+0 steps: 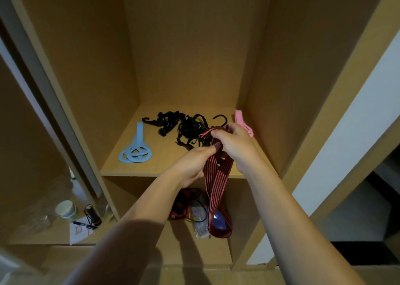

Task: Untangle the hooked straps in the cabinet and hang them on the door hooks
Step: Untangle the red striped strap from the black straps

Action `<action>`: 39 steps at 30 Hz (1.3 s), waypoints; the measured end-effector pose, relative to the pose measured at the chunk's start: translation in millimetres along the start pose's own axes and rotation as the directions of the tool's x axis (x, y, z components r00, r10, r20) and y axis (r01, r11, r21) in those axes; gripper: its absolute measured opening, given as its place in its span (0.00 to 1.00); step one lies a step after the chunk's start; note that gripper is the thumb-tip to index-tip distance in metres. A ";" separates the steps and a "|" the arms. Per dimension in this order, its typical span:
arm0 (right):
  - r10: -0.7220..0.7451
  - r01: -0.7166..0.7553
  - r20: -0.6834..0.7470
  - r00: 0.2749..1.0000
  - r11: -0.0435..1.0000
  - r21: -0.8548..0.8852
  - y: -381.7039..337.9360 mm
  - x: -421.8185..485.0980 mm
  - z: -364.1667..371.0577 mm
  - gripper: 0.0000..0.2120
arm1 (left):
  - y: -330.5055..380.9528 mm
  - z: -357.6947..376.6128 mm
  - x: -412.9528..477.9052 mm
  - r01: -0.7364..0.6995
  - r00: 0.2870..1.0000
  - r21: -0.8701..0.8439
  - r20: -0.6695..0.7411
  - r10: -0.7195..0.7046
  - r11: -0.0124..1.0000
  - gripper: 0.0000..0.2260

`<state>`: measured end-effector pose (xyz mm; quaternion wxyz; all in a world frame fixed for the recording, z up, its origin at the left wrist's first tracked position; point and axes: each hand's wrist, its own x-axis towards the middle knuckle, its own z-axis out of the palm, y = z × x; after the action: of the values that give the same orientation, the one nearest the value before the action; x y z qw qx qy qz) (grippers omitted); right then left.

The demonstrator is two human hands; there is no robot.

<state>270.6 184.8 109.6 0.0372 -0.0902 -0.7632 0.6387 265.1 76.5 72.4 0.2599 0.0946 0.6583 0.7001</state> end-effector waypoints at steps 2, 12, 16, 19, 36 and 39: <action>-0.051 0.049 -0.075 0.996 0.999 -0.024 0.1 3.2 -0.4 0.08 | 0.4 -2.7 4.8 -0.014 0.999 -0.046 -0.053 0.012 0.999 0.14; -0.169 0.128 -0.184 0.968 0.968 -0.215 21.6 8.7 3.4 0.12 | 4.8 -18.5 17.7 -0.088 0.990 -0.345 -0.135 0.044 0.934 0.16; -0.121 0.109 -0.120 0.985 0.989 -0.098 27.9 4.3 14.8 0.15 | 13.9 -19.3 17.7 -0.092 0.989 -0.323 -0.141 0.048 0.942 0.16; -0.096 0.101 -0.085 0.992 0.994 0.052 24.4 2.4 20.1 0.18 | 16.1 -19.5 20.9 -0.077 0.981 -0.269 -0.194 0.024 0.960 0.15; -0.116 0.116 -0.008 0.993 0.992 0.049 27.9 -7.7 24.4 0.25 | 3.7 -23.2 14.1 -0.013 0.991 -0.349 -0.132 -0.035 0.937 0.19; -0.122 0.122 -0.013 0.992 0.990 0.069 31.9 -9.1 27.5 0.28 | 4.7 -21.3 14.4 -0.032 0.991 -0.317 -0.133 -0.011 0.948 0.17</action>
<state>277.7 161.9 73.8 0.0827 -0.0448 -0.7445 0.6610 241.7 65.0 71.5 0.2234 0.0082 0.5523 0.8031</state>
